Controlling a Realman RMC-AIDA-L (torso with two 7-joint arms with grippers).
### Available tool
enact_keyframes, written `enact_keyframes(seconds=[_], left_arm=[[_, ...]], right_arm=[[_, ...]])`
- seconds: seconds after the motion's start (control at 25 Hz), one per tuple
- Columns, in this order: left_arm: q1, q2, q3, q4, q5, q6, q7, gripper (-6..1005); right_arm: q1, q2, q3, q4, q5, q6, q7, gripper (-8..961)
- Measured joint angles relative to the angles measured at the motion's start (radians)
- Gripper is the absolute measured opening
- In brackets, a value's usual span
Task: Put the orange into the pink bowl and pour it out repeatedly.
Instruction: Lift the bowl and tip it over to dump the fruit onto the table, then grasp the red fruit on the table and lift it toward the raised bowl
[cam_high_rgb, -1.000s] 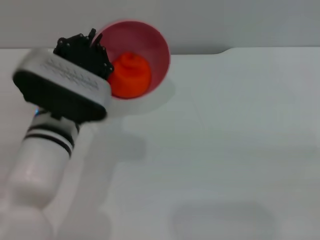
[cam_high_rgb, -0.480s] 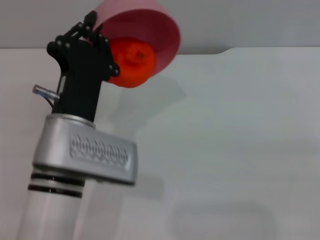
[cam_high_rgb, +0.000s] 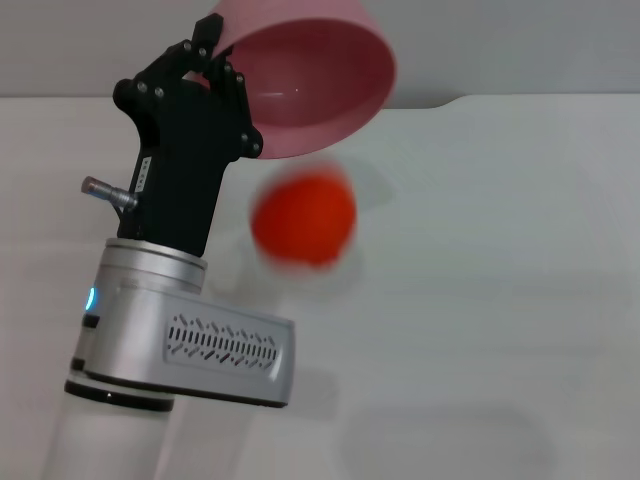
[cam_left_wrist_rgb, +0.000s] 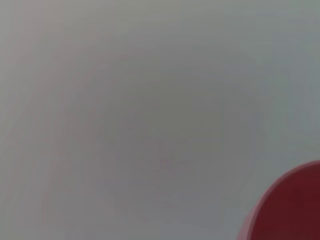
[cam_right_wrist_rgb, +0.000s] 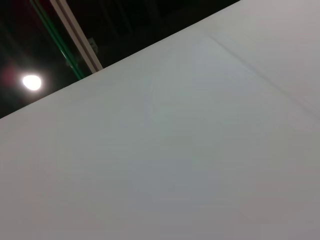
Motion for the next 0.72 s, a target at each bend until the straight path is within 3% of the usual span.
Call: enact_keyframes(seconds=[0.4,0.6,0.72], left_arm=[[-0.025,0.006,-0.028,0.012,-0.017,0.092,-0.067,162],[0.008,0.028,-0.221,0.169,-0.005,0.502,-0.250,163],[0.016,0.028,-0.376,0.276,0.015,0.873,-0.314,163]], right_arm=[[0.009,0.000,-0.017,0.000,0.000,-0.001,0.001,537],[0.013,-0.001,-0.026,0.005,0.000,0.000,0.001,536],[0.014,-0.001,-0.026,0.006,0.000,0.002,0.001,536]])
